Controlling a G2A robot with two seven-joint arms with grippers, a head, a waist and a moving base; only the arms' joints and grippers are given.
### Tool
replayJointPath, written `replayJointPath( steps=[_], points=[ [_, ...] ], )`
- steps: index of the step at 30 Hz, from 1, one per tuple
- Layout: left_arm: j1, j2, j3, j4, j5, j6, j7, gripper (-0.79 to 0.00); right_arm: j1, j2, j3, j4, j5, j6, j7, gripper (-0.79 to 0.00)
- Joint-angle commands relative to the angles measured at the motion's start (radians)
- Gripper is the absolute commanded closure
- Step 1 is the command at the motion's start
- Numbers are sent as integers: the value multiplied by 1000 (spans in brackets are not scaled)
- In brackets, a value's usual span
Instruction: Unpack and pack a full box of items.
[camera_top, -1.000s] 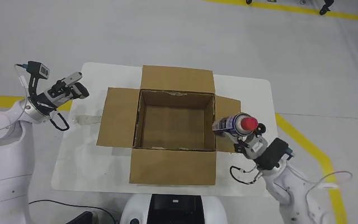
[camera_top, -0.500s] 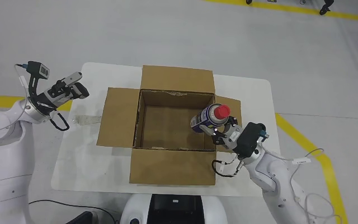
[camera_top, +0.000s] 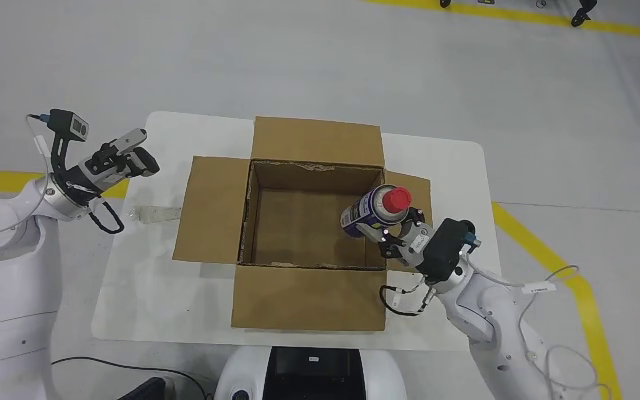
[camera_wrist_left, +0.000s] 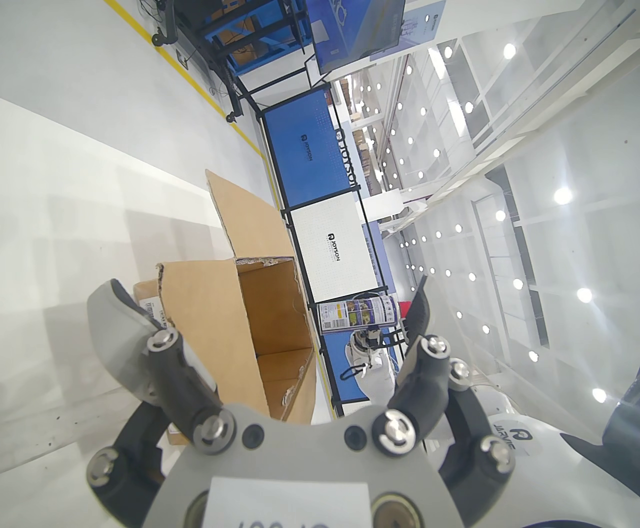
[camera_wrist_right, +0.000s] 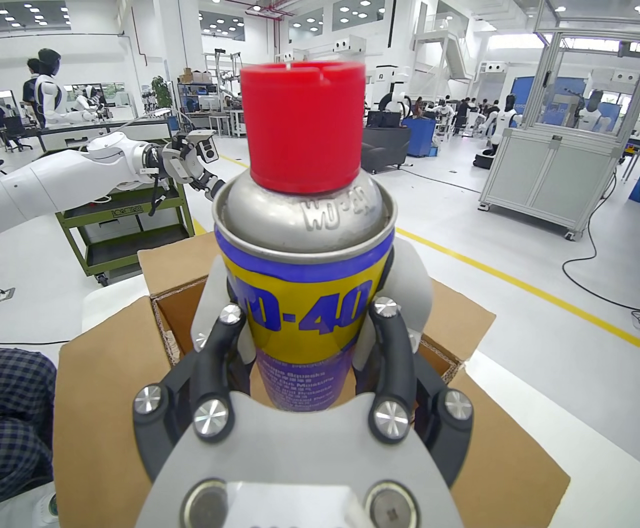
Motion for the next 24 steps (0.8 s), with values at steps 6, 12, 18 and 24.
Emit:
replayJointPath(
  steps=[6, 12, 18, 24],
  points=[
    [0, 0, 0, 0, 0, 0, 0, -785, 59, 2, -24, -16, 20, -74, 163, 0],
    [0, 0, 0, 0, 0, 0, 0, -785, 228, -8, -104, 36, 70, -163, 342, 0],
    [0, 0, 0, 0, 0, 0, 0, -785, 407, -29, -233, 142, 69, -234, 495, 0],
    [0, 0, 0, 0, 0, 0, 0, -785, 524, -47, -328, 220, 103, -286, 647, 0]
  ],
)
